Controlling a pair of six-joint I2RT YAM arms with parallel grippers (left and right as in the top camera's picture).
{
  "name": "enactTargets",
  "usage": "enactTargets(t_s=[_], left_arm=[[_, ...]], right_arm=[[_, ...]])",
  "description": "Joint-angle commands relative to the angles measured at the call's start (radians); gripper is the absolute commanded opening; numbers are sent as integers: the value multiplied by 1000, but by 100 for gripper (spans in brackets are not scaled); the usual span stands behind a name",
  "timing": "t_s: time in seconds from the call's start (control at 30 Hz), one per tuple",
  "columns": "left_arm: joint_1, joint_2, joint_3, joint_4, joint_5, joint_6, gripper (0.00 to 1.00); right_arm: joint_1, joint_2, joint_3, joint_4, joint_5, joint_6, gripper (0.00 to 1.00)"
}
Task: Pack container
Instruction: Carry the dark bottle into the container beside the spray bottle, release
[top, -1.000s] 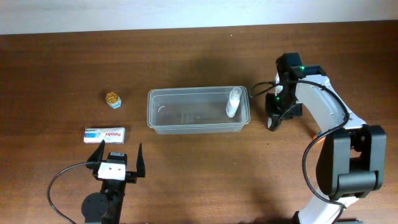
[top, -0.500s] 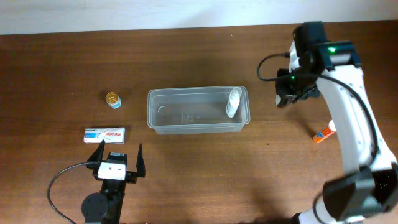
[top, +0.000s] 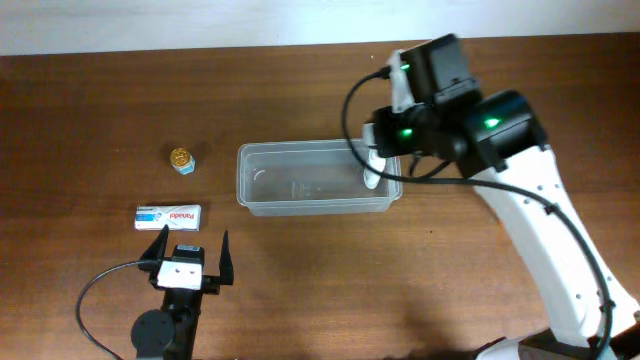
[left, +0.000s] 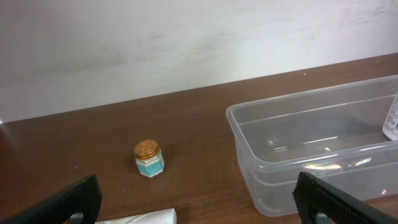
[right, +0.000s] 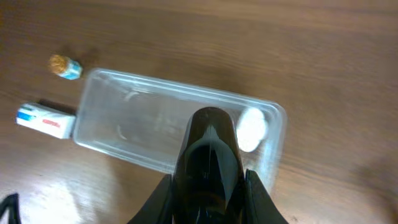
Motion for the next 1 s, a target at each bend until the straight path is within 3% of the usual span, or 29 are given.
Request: enactTargets(t_s=[0.0, 0.47, 0.97], left_arm=[[6, -8, -5, -4, 0, 13, 99], [6, -8, -5, -4, 0, 13, 99], [6, -8, -5, -4, 0, 13, 99]], right_arm=[[60, 60, 20, 28, 90, 66, 18], [82, 355, 20, 47, 146, 174, 18], [79, 488, 19, 80, 208, 248, 18]])
